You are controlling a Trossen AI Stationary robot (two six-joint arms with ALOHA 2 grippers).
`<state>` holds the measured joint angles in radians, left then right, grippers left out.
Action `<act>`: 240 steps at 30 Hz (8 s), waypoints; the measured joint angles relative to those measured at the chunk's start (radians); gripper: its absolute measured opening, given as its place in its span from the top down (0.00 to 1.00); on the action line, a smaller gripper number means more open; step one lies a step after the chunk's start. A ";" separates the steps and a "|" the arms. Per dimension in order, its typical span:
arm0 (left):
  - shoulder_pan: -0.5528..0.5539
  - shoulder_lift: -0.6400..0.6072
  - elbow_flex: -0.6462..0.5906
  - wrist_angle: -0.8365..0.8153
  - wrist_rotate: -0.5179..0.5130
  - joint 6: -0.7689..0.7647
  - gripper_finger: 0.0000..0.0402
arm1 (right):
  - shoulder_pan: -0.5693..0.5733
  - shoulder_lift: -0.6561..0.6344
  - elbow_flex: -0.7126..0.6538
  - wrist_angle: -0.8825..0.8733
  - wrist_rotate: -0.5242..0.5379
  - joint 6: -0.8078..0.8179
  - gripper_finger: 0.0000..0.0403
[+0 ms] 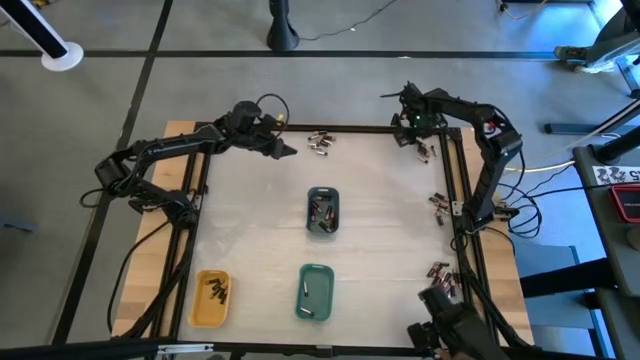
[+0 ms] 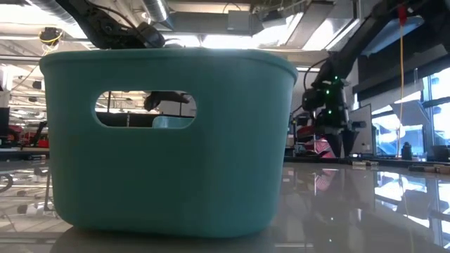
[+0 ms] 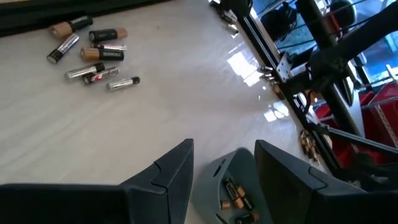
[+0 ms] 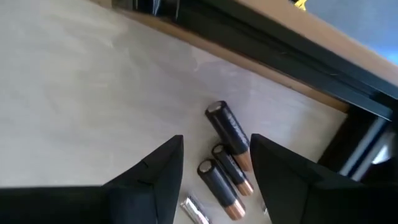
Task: Sort batteries
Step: Put the large black battery into the blue bin, then put the silver battery into the green bin
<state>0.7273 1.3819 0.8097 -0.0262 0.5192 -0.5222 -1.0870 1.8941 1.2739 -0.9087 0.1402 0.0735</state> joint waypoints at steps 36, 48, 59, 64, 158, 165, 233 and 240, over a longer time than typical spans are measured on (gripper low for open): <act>-0.001 0.000 0.000 0.016 -0.112 -0.051 0.60 | -0.018 0.081 0.031 -0.011 -0.051 -0.189 0.90; -0.001 0.000 0.000 0.009 -0.101 -0.036 0.60 | 0.086 -0.071 0.152 -0.151 -0.141 -0.152 0.91; -0.001 0.000 0.000 0.010 -0.101 0.016 0.60 | 0.362 -0.220 0.155 0.006 -0.503 -0.086 0.90; -0.001 0.000 0.000 0.010 -0.101 0.045 0.60 | 0.506 -0.210 0.155 0.126 -0.561 -0.074 0.90; -0.006 0.258 0.299 -0.330 -0.185 0.264 0.60 | 0.415 -0.111 0.156 0.471 -0.506 -0.084 0.66; -0.007 0.266 0.314 -0.347 -0.188 0.198 0.60 | 0.420 -0.002 0.156 0.624 -0.492 -0.106 0.66; -0.062 0.757 0.900 -0.809 -0.438 1.233 0.60 | 0.242 -0.153 0.016 0.295 -0.444 -0.183 0.66; 0.009 0.757 0.900 -0.803 -0.439 1.271 0.60 | 0.243 -0.153 -0.003 0.315 -0.466 -0.172 0.66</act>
<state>0.7362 2.1387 1.7096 -0.8288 0.0803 0.7490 -0.8444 1.7416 1.2705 -0.5939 -0.3262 -0.0981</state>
